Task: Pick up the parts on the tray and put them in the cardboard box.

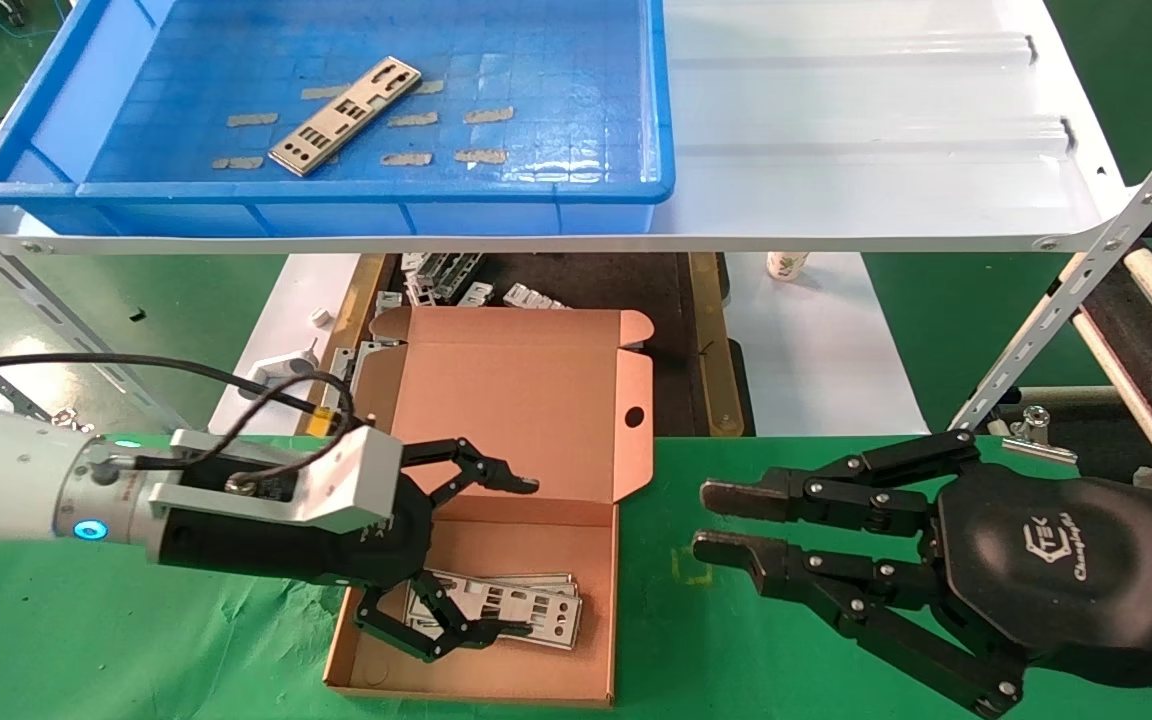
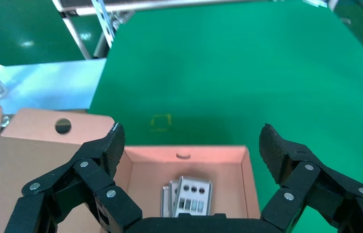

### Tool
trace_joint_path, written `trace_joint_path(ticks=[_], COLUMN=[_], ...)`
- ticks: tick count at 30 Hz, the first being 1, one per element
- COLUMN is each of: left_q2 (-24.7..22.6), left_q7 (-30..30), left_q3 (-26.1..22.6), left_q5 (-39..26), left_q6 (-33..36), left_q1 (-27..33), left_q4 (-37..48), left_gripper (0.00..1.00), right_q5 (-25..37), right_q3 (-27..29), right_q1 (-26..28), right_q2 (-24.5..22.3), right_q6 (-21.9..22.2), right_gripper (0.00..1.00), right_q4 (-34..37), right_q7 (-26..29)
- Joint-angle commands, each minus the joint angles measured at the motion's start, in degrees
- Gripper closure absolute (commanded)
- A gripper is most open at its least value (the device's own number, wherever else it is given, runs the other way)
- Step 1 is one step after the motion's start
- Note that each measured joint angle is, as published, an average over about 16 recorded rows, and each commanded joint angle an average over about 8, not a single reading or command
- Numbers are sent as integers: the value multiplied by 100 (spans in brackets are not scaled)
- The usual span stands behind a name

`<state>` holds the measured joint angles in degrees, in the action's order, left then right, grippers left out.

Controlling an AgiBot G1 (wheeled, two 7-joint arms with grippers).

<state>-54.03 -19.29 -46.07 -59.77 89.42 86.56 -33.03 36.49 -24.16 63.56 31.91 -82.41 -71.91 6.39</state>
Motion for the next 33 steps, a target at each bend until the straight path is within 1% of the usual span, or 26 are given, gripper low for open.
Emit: trace_joint_path(ticks=[1,33], left_q2=[89,1501], left_q7=[140,2373], left_q3=[140,2373], left_q5=[84,1415], left_q6=[-17,-295], left_q1=[-117,-1974], left_q4=[-189,-3202], left_gripper=[0,0], right_q5=[0,0], right_q3=[0,0], right_q1=[0,0], right_q2=[0,0], right_q6=[0,0], right_gripper=[0,0], right_q4=[0,0], right_q7=[0,0])
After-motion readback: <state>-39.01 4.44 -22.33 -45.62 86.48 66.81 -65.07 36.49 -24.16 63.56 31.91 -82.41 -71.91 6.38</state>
